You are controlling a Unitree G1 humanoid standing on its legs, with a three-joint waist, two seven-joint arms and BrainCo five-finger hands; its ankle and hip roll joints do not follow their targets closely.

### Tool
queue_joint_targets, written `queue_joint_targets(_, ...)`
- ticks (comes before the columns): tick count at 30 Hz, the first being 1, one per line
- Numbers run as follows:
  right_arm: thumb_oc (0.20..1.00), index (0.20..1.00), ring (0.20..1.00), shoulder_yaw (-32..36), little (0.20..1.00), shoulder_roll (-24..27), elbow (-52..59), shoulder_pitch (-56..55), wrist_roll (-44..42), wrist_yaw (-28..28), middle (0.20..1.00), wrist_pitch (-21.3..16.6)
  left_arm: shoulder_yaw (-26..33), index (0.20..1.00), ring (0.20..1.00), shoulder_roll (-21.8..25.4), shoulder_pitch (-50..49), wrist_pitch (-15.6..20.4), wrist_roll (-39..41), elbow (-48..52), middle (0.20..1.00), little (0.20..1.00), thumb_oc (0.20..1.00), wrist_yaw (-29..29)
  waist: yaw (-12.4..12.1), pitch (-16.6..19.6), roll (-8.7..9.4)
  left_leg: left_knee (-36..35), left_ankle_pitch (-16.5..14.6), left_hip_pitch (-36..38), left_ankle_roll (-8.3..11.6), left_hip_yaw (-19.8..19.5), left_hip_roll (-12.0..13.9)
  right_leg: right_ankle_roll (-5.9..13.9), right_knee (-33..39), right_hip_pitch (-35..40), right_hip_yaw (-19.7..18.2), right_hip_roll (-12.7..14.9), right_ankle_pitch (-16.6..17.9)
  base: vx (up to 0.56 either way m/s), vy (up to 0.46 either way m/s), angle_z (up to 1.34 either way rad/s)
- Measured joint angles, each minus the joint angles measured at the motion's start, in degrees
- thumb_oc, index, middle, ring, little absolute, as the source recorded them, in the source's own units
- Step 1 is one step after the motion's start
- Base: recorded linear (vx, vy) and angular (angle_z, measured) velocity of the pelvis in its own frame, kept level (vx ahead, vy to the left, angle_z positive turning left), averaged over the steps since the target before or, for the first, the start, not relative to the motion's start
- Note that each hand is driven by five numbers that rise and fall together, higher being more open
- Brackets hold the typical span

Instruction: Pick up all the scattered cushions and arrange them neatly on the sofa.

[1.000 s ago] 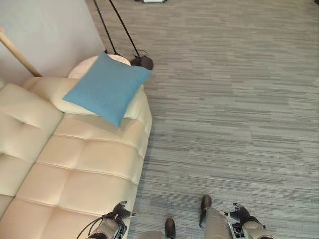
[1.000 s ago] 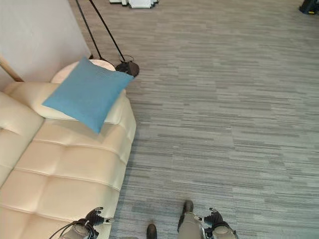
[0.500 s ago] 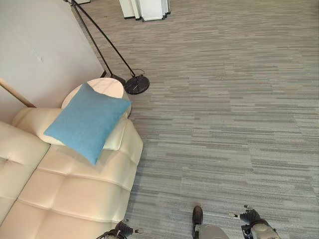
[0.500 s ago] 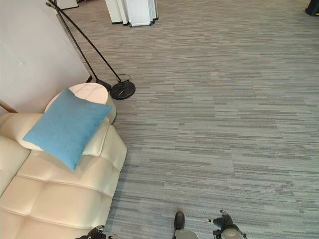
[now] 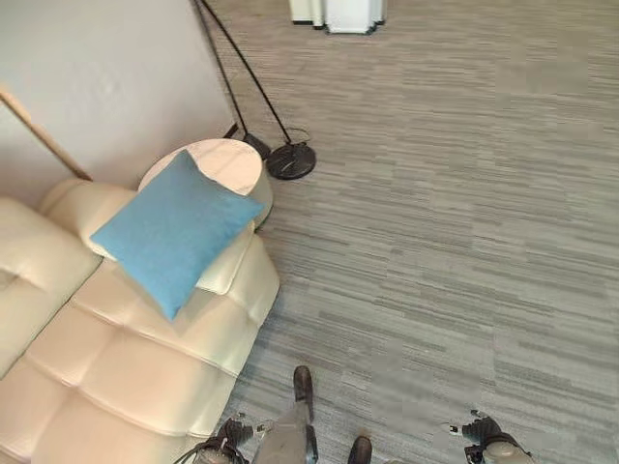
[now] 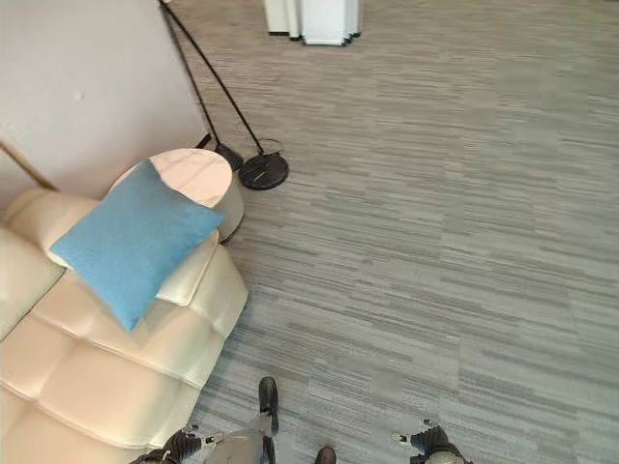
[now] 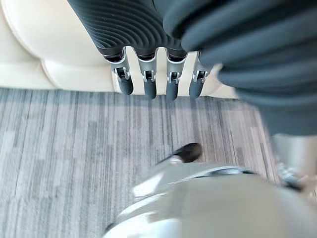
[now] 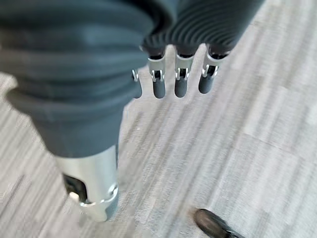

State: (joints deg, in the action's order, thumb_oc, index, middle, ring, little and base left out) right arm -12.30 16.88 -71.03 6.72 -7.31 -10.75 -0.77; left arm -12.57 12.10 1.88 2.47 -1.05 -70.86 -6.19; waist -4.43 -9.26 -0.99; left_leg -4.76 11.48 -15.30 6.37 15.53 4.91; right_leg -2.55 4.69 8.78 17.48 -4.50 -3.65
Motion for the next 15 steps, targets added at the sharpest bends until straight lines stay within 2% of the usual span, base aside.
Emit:
queue_joint_targets(1, 1.000, 1.000, 1.000, -0.2, 1.000, 0.0, -0.1, 0.7, 0.1, -0.1, 1.000, 0.1, 0.7, 1.000, 1.000, 0.1, -0.7, -0.2, 0.0, -0.8, 1.000, 1.000, 1.000, 0.0, -0.1, -0.1, -0.11, 0.0, 0.1, 0.5, -0.51, 1.1, 0.0, 0.93, 0.0, 1.2, -0.3, 0.1, -0.8, 0.30, 0.102, -0.14)
queue_joint_targets(3, 1.000, 1.000, 1.000, -0.5, 1.000, 0.0, -0.2, 0.3, 0.2, -0.1, 1.000, 0.1, 1.7, 1.000, 1.000, 0.0, -1.3, -0.5, 0.0, -2.1, 1.000, 1.000, 1.000, 0.0, -0.1, 0.4, -0.29, 0.3, 0.1, 1.8, -2.58, 2.2, -0.2, 1.51, 0.0, 2.5, -0.3, 0.4, -2.1, 0.32, 0.116, 0.00)
queue_joint_targets(4, 1.000, 1.000, 1.000, -0.6, 1.000, -0.3, -1.5, -0.1, 0.6, 0.1, 1.000, 0.3, 2.0, 1.000, 1.000, 0.0, -1.0, -0.9, 0.0, -3.7, 1.000, 1.000, 1.000, 0.0, -0.2, 1.0, -0.02, 3.4, -0.8, 2.6, -3.86, 2.3, -1.1, 2.59, 0.0, 4.0, 0.3, 1.2, -3.5, 0.31, 0.127, 0.27)
queue_joint_targets(5, 1.000, 1.000, 1.000, -0.7, 1.000, -0.5, -2.1, -1.0, 0.6, 0.2, 1.000, 0.4, 2.0, 1.000, 1.000, 0.1, -1.1, -1.3, 0.0, -4.1, 1.000, 1.000, 1.000, 0.0, -0.2, 2.0, 0.78, 5.3, -2.1, 3.4, -5.74, 2.3, -2.2, 4.15, -0.1, 5.1, 1.2, 2.4, -4.6, 0.26, 0.125, 0.42)
queue_joint_targets(6, 1.000, 1.000, 1.000, -0.5, 1.000, -0.3, -2.3, -2.1, 0.7, 0.3, 1.000, 0.4, 1.7, 1.000, 1.000, 0.0, -1.5, -1.3, 0.0, -4.0, 1.000, 1.000, 1.000, 0.0, -0.3, 3.3, 0.57, 4.2, -1.2, 4.5, -7.98, 2.5, -2.6, 5.19, -1.5, 5.2, 1.4, 2.6, -5.5, 0.22, 0.131, 0.56)
queue_joint_targets(7, 1.000, 1.000, 1.000, -0.4, 1.000, -0.8, -2.3, -2.6, 0.7, 0.3, 1.000, 0.4, 1.5, 1.000, 1.000, 0.2, -1.3, -1.4, 0.0, -3.9, 1.000, 1.000, 1.000, -0.1, -0.3, 4.1, 1.27, 4.0, -2.0, 5.5, -10.47, 2.1, -4.2, 6.12, -4.2, 5.1, 1.4, 4.1, -6.5, 0.20, 0.160, 0.43)
queue_joint_targets(8, 1.000, 1.000, 1.000, -0.5, 1.000, -1.0, -2.4, -2.8, 0.7, 0.7, 1.000, 0.5, 1.4, 1.000, 1.000, 0.1, -1.0, -1.5, 0.0, -3.4, 1.000, 1.000, 1.000, 0.0, -0.6, 4.0, 1.37, 3.2, -2.4, 7.0, -11.32, 1.6, -4.5, 6.95, -9.2, 3.6, 1.3, 4.8, -7.0, 0.24, 0.213, 0.53)
queue_joint_targets(9, 1.000, 1.000, 1.000, -0.5, 1.000, -1.5, -1.6, -3.1, 0.7, 1.4, 1.000, 0.8, 1.3, 1.000, 1.000, 0.4, -0.8, -1.5, 0.0, -3.4, 1.000, 1.000, 1.000, 0.0, -0.5, 4.2, 0.89, 2.1, -2.6, 9.6, -11.90, 0.0, -4.6, 7.46, -24.6, -1.1, 1.7, 6.7, -7.5, 0.18, 0.161, 0.45)
queue_joint_targets(11, 1.000, 1.000, 1.000, -0.5, 1.000, -2.0, 0.1, -3.9, 0.7, 1.6, 1.000, 0.9, 1.0, 1.000, 1.000, 1.5, -0.2, -1.6, 0.0, -3.4, 1.000, 1.000, 1.000, 0.0, 0.5, 4.0, 1.84, 2.2, -3.8, 11.8, -12.56, -3.6, -7.1, 9.42, -47.3, -10.0, 0.2, 12.4, -6.8, 0.20, 0.105, 1.02)
queue_joint_targets(12, 1.000, 1.000, 1.000, -0.5, 1.000, -2.5, 0.6, -4.6, 0.7, 1.6, 1.000, 0.9, -0.4, 1.000, 1.000, 2.7, 0.7, -1.5, 0.0, -3.2, 1.000, 1.000, 1.000, -0.1, 1.4, 4.6, 3.58, 2.2, -4.6, 12.7, -13.52, -5.8, -9.3, 10.69, -53.3, -14.1, -2.1, 15.3, -7.4, 0.23, 0.074, 1.16)
queue_joint_targets(13, 1.000, 1.000, 1.000, -0.5, 1.000, -2.7, 0.5, -4.7, 0.7, 1.6, 1.000, 0.9, -1.5, 1.000, 1.000, 3.2, 1.2, -1.4, 0.0, -2.6, 1.000, 1.000, 1.000, -0.1, 1.2, 4.4, 3.84, 2.1, -6.1, 13.5, -14.95, -7.8, -10.2, 10.55, -54.7, -16.9, -4.8, 15.4, -7.8, 0.25, 0.023, 1.06)
queue_joint_targets(14, 1.000, 1.000, 1.000, -0.5, 1.000, -2.9, 0.7, -4.4, 0.7, 1.5, 1.000, 0.8, -1.9, 1.000, 1.000, 3.3, 1.7, -1.5, 0.0, -2.1, 1.000, 1.000, 1.000, -0.1, 1.4, 4.0, 3.19, 2.0, -6.6, 14.0, -15.57, -9.1, -10.4, 9.83, -54.9, -19.6, -6.9, 14.7, -8.5, 0.17, -0.037, 0.64)
queue_joint_targets(15, 1.000, 1.000, 1.000, -0.5, 1.000, -2.9, 0.9, -4.0, 0.7, 1.6, 1.000, 0.6, -2.0, 1.000, 1.000, 3.2, 2.0, -1.5, 0.0, -2.0, 1.000, 1.000, 1.000, 0.0, 1.9, 3.4, 2.43, 2.0, -5.6, 14.7, -14.56, -9.1, -10.2, 9.72, -54.2, -20.7, -8.0, 14.7, -8.9, 0.25, -0.060, 0.71)
